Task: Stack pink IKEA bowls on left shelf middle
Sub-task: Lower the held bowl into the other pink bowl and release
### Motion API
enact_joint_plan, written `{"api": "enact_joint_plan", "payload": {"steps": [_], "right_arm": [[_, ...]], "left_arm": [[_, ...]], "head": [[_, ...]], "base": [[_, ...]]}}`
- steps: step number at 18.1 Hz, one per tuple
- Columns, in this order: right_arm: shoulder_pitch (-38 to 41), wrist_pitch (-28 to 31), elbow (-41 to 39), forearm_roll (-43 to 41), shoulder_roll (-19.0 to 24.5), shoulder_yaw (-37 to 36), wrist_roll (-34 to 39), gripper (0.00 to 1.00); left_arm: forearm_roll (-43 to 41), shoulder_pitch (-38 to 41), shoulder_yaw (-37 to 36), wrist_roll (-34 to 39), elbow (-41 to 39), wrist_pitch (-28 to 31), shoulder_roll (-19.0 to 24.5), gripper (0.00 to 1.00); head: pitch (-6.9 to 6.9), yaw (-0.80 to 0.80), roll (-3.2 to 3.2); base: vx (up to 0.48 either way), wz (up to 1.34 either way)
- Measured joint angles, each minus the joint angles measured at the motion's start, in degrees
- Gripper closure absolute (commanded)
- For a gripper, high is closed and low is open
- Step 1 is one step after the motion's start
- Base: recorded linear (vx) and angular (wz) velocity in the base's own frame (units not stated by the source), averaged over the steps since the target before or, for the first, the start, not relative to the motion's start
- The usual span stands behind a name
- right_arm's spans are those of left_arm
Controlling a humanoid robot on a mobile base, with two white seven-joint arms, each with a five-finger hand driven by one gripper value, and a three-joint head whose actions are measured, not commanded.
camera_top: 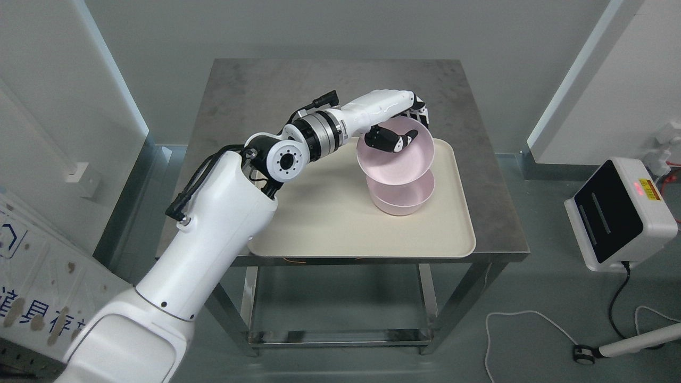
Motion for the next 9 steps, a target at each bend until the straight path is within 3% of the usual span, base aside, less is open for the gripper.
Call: {"api": "enact_joint_plan", "payload": {"steps": [5,6,7,9], "right_arm": [[0.0,0.0,0.0,0.0,0.0,0.0,-0.09,0.0],[0.0,0.0,0.0,0.0,0.0,0.0,-0.09,0.0],[0.0,0.0,0.0,0.0,0.0,0.0,-0.09,0.0],[0.0,0.0,0.0,0.0,0.0,0.0,-0.09,0.0]], "left_arm": [[0.07,-0.21,-3.04,0.64,1.25,0.18,-0.19,0.89],[0.07,-0.24,-3.46,0.81,1.46,0.18,-0.21,0.78],[0.07,-0.26,-3.74,0.95,1.62,0.18,-0.22,0.6],[0.05,-0.3,-4.15,1.63,1.91,0.18,-0.28,0.5]], "head": [[0.0,0.0,0.0],[0.0,0.0,0.0],[0.0,0.0,0.0],[0.0,0.0,0.0]], "base": [[0.0,0.0],[0.0,0.0],[0.0,0.0],[0.0,0.0]]}}
